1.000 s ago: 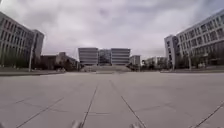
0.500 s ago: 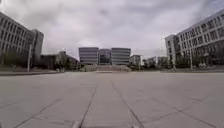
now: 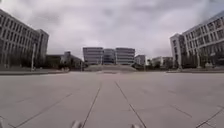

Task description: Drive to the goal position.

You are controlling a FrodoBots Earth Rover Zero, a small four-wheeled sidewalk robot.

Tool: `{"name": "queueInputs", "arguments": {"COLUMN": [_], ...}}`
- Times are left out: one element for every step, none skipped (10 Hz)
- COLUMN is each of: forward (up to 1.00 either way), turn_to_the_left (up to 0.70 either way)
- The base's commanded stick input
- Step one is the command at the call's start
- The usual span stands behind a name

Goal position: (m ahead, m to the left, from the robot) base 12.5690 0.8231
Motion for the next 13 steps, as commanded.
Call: {"name": "queueInputs", "arguments": {"forward": [0.70,0.70,0.70,0.70,0.70,0.70,0.70,0.70,0.70,0.70,0.70,0.70,0.70], "turn_to_the_left": [0.00,0.00,0.00,0.00,0.00,0.00,0.00,0.00,0.00,0.00,0.00,0.00,0.00]}}
